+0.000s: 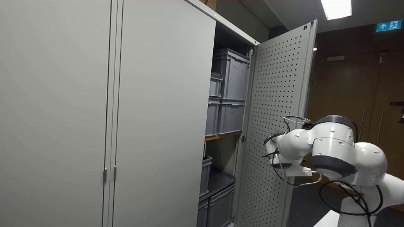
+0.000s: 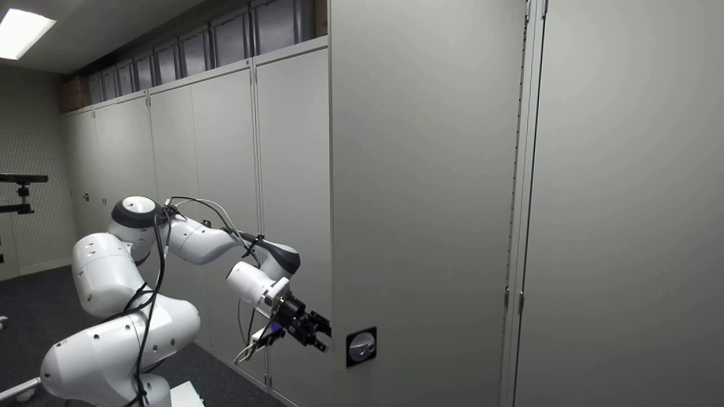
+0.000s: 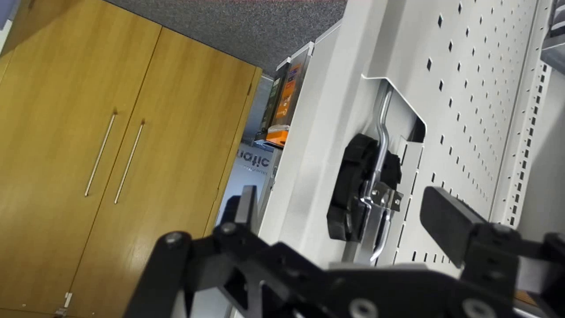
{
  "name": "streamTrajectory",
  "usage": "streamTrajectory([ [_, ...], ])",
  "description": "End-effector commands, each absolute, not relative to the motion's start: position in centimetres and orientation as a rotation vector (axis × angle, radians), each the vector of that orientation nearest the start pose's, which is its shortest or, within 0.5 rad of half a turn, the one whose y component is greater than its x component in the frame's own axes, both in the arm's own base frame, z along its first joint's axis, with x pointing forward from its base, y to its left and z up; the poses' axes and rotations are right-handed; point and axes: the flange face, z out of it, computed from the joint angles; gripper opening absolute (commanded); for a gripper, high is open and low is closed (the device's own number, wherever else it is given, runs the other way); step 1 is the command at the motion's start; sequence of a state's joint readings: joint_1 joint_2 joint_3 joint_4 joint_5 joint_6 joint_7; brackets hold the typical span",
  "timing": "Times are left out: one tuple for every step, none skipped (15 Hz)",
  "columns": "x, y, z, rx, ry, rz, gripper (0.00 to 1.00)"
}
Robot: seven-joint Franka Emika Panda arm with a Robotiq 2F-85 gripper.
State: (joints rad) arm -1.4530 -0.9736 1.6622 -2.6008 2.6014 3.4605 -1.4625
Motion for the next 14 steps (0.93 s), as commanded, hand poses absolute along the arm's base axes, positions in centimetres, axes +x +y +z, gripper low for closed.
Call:
streamTrajectory([
  [31.3,-4.0,31.2,2.036,-0.845,1.039,1.0],
  [31.5,-3.5,31.2,2.045,-0.823,1.048,1.0],
  [31.7,-3.0,31.2,2.054,-0.806,1.056,1.0],
  [31.8,-2.6,31.1,2.063,-0.794,1.059,1.0],
  [32.0,-2.3,31.0,2.074,-0.782,1.059,1.0],
  [32.1,-1.9,30.9,2.083,-0.771,1.064,1.0],
  [32.2,-1.7,30.9,2.089,-0.761,1.067,1.0],
  [32.3,-1.3,30.9,2.098,-0.754,1.072,1.0],
  [32.4,-1.0,30.8,2.104,-0.744,1.076,1.0],
  [32.6,-0.8,30.8,2.109,-0.739,1.08,1.0],
  [32.7,-0.5,30.9,2.111,-0.731,1.088,1.0],
  [32.9,-0.2,31.0,2.114,-0.724,1.1,1.0],
  [33.0,0.0,31.1,2.115,-0.721,1.11,1.0],
  [33.3,0.4,31.3,2.118,-0.716,1.125,1.0],
])
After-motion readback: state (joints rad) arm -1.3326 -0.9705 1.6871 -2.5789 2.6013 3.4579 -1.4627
